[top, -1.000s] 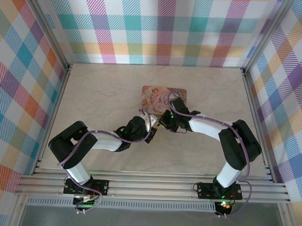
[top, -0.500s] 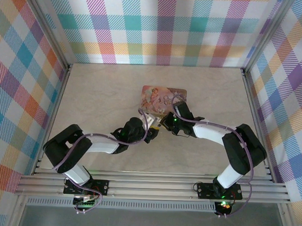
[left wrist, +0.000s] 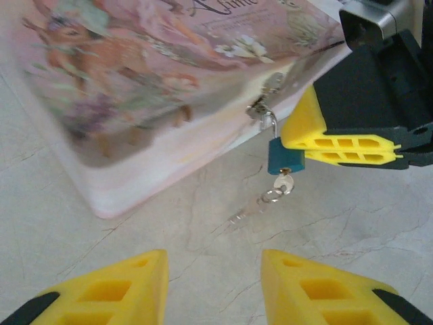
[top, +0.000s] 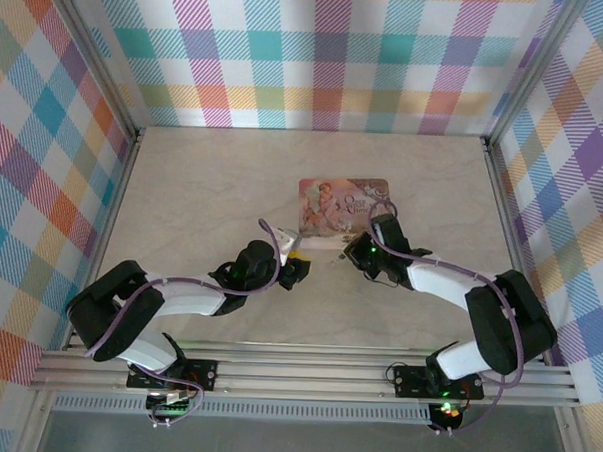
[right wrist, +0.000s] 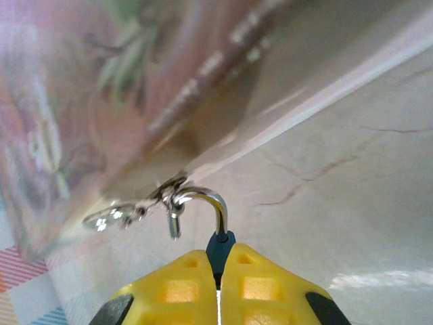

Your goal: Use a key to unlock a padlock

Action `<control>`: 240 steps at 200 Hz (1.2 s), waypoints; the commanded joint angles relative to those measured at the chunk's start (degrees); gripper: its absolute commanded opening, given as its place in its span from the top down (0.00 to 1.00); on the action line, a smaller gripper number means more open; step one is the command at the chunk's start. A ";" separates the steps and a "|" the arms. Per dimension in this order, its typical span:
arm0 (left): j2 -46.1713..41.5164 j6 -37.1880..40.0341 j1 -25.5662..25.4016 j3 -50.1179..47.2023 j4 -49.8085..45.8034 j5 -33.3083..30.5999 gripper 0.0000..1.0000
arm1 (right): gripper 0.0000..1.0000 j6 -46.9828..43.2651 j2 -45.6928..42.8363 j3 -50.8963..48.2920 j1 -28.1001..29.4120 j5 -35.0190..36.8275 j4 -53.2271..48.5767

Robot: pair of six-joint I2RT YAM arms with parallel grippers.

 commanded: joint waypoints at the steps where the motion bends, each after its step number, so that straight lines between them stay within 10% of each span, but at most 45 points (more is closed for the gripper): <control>1: -1.45 -1.56 -0.42 -0.59 -0.39 -0.75 0.60 | 1.00 1.66 -1.93 -1.36 -0.38 2.28 -3.99; 240: -7.61 -1.11 -0.23 -3.66 -3.42 -1.21 0.60 | 1.00 3.87 -1.80 1.63 -3.53 7.04 0.04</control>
